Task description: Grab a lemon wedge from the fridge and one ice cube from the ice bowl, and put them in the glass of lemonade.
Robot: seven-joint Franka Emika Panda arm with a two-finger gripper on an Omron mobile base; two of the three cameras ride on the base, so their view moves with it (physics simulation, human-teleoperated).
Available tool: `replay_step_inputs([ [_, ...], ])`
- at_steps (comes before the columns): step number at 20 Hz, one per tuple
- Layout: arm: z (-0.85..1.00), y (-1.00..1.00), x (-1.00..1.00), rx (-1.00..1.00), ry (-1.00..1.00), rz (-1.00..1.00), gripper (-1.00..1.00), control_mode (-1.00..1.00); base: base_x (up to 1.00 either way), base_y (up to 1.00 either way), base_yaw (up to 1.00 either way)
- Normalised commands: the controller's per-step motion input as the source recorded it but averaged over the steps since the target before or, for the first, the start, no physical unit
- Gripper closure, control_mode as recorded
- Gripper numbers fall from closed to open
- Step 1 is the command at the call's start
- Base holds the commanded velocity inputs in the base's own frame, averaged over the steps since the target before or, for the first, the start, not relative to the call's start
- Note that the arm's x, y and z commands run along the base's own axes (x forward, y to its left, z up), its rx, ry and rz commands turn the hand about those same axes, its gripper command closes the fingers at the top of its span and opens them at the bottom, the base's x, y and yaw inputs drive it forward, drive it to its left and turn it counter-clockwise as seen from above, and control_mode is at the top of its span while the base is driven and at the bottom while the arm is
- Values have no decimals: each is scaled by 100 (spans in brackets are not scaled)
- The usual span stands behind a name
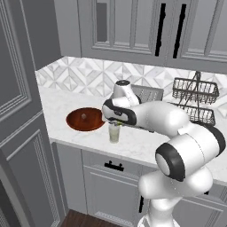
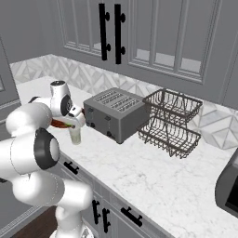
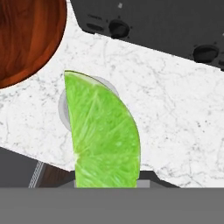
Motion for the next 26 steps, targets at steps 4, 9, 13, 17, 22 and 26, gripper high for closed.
replay_step_inputs([
  [4, 0, 0, 2, 0, 0, 0, 100, -100, 0, 0, 0],
  [9, 0, 4, 33, 0, 0, 0, 100, -100, 0, 0, 0],
  [13, 0, 15, 17, 0, 0, 0, 100, -100, 0, 0, 0],
  [17, -11, 18, 0, 0, 0, 0, 100, -100, 0, 0, 0],
  [22, -27, 1, 5, 0, 0, 0, 100, -100, 0, 0, 0],
  [26, 4, -13, 0, 0, 0, 0, 100, -100, 0, 0, 0],
])
